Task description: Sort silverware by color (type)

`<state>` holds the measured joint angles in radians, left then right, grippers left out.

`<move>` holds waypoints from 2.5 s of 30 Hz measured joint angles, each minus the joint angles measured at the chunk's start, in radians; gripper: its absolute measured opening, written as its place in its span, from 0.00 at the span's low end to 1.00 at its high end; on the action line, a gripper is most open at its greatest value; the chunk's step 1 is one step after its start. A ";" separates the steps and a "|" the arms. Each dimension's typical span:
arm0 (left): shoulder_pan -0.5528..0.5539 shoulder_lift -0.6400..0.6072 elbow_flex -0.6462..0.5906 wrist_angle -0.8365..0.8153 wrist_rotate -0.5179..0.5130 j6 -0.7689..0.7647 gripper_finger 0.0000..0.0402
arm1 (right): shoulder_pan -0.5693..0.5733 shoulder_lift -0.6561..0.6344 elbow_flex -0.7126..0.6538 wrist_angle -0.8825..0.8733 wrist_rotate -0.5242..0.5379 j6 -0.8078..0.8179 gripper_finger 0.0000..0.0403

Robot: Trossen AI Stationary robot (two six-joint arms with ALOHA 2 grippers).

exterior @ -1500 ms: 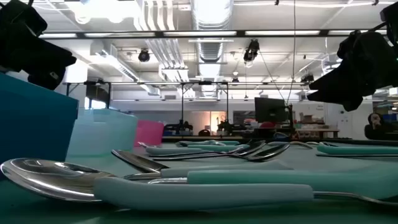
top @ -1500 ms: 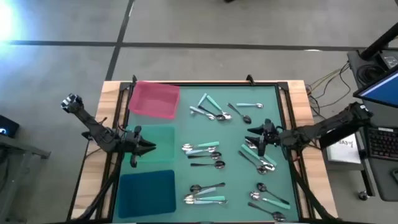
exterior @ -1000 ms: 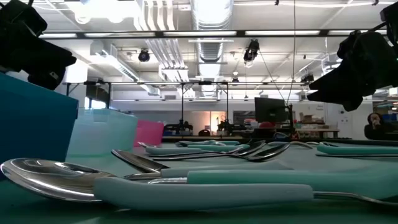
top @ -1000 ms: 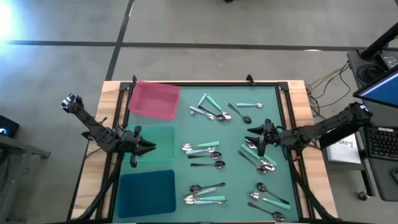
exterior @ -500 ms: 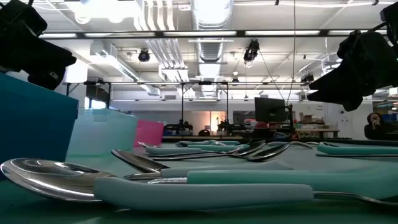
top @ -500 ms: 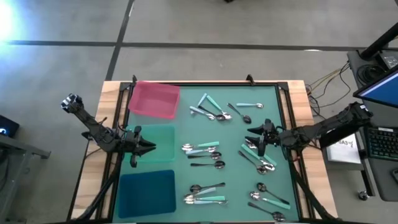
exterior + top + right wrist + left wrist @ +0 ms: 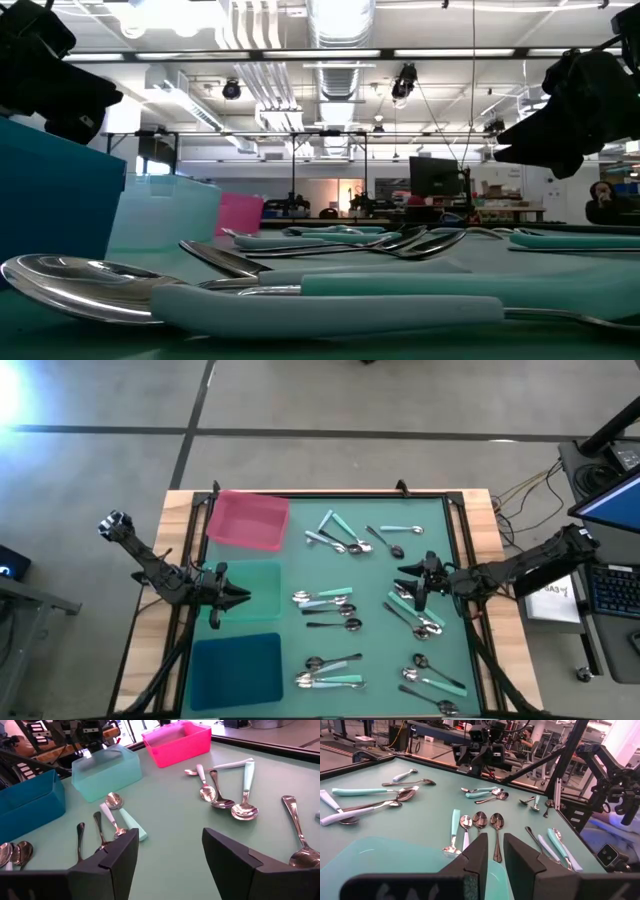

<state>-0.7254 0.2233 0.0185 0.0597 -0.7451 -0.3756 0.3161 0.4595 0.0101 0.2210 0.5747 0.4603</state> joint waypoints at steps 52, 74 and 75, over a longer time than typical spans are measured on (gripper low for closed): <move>0.000 0.000 0.000 0.000 0.000 0.000 0.11 | 0.000 0.000 0.000 0.000 0.020 0.000 0.52; 0.000 0.000 0.000 0.000 0.000 0.000 0.11 | -0.003 0.000 0.000 0.000 0.031 -0.008 0.52; 0.000 0.000 0.000 0.000 0.000 0.000 0.11 | -0.003 0.000 0.000 0.000 0.032 -0.010 0.52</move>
<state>-0.7254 0.2230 0.0185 0.0597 -0.7449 -0.3756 0.3134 0.4595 0.0101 0.2211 0.6064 0.4501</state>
